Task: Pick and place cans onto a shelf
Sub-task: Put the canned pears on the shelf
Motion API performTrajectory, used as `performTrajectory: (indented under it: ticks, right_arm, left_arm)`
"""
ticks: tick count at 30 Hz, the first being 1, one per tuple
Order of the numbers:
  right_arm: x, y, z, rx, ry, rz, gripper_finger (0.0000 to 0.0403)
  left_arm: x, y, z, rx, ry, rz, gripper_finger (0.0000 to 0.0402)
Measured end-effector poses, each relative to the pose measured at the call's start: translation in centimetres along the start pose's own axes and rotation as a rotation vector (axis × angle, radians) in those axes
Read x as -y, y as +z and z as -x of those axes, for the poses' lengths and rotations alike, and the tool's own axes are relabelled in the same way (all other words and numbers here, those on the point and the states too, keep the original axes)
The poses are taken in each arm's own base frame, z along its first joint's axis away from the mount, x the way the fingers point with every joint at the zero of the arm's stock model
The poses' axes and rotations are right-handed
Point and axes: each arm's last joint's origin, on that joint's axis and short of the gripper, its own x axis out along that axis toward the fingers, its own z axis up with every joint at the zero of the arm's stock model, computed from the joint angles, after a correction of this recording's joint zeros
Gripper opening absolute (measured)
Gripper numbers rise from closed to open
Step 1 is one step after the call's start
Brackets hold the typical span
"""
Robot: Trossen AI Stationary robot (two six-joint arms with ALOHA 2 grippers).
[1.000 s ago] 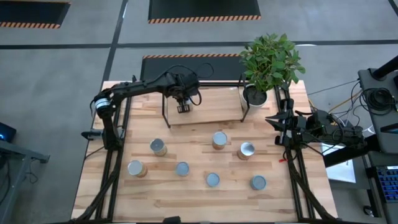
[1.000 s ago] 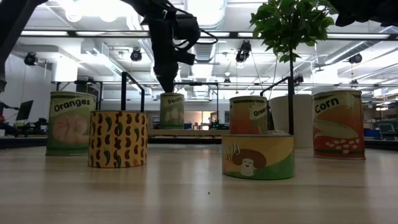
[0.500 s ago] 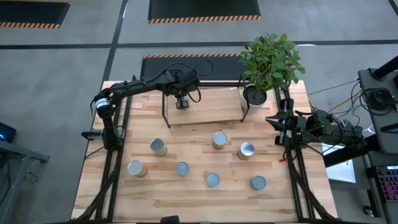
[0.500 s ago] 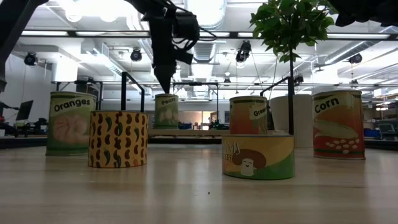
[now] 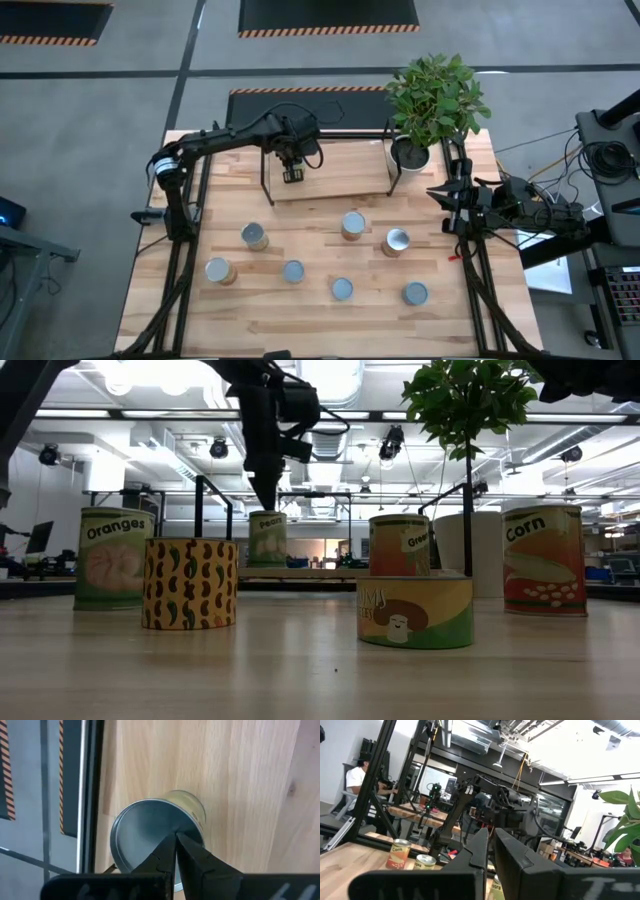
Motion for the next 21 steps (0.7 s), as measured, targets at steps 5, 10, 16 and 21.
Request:
performTrajectory:
  ticks: [5, 10, 16, 21]
  right_arm:
    - [0.0, 0.0, 0.0, 0.0, 0.0, 0.004, 0.0022]
    - [0.0, 0.0, 0.0, 0.001, 0.0, 0.004, 0.0022]
    - [0.0, 0.0, 0.0, 0.001, 0.0, 0.006, 0.0022]
    - [0.0, 0.0, 0.0, 0.001, 0.0, 0.007, 0.0022]
  left_arm:
    - [-0.2, -0.1, -0.1, -0.012, 0.042, 0.007, 0.0]
    - [-0.9, -0.3, -0.4, -0.045, 0.126, 0.02, 0.0]
    - [-1.8, -0.7, -0.6, -0.053, 0.132, 0.054, 0.0]
    - [-2.7, -1.0, -0.8, -0.061, 0.138, 0.102, 0.0]
